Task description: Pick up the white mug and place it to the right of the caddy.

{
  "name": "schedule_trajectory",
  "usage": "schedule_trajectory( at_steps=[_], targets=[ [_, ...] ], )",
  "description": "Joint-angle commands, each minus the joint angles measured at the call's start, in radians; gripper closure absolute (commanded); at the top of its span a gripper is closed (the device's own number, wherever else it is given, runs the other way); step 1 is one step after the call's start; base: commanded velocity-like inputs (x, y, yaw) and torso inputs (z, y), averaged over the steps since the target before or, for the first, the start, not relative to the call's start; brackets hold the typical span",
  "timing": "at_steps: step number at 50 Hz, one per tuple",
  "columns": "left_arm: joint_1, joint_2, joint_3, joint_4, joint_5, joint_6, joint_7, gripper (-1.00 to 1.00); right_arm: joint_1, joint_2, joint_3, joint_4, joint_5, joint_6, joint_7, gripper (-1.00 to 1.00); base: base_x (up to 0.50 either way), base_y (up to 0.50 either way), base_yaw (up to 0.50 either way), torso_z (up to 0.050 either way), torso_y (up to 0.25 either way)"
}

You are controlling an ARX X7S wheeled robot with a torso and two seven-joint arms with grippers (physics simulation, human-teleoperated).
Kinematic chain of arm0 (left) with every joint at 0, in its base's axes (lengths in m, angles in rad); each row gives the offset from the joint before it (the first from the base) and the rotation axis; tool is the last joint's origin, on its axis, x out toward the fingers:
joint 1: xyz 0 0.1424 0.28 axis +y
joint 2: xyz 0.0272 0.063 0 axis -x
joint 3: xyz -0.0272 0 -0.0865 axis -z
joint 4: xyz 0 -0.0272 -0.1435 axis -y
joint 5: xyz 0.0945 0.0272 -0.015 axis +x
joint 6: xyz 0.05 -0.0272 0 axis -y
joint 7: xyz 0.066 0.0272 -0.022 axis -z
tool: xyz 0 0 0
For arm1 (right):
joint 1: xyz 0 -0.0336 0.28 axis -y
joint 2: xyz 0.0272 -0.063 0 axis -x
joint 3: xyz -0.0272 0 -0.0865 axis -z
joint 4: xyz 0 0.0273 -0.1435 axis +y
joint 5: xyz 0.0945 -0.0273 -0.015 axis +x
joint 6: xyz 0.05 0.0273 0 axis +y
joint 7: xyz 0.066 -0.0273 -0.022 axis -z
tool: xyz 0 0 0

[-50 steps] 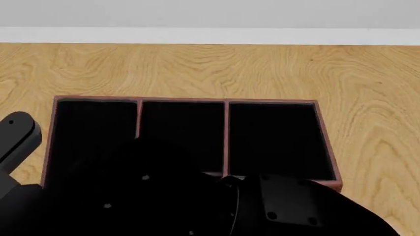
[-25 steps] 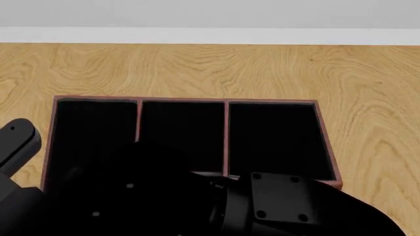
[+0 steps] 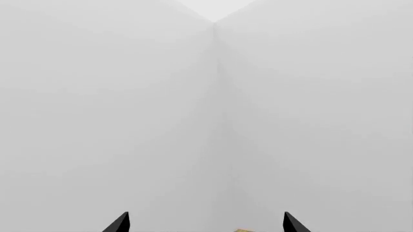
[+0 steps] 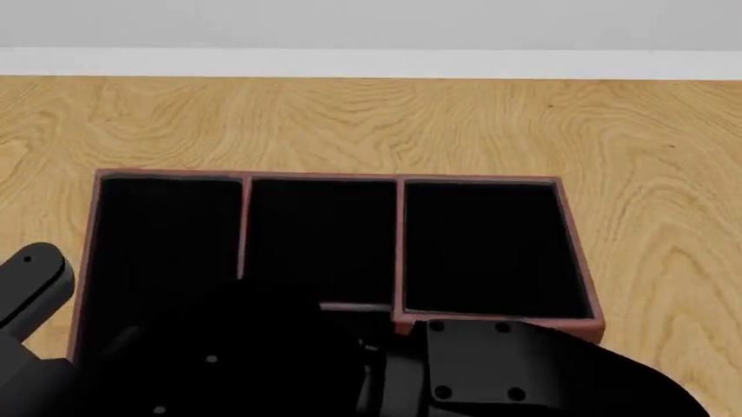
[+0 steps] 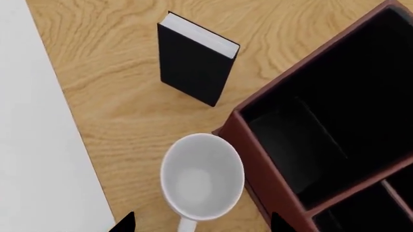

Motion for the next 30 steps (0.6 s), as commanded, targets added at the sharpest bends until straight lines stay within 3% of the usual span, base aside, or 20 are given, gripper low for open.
schedule_trajectory(
  at_steps=[1,30],
  targets=[
    [-0.008,-0.003,0.005,-0.002,-0.001,-0.002,0.002,-1.0,-0.005,0.002,-0.039,-0.008,0.003,-0.035,-0.01,-1.0,0.0,0.0,0.0,0.0,0.0],
    [-0.062,-0.016,0.075,-0.028,0.013,-0.003,0.004,-1.0,-0.03,0.009,-0.11,0.009,-0.019,-0.08,-0.051,-1.0,0.0,0.0,0.0,0.0,0.0]
  ],
)
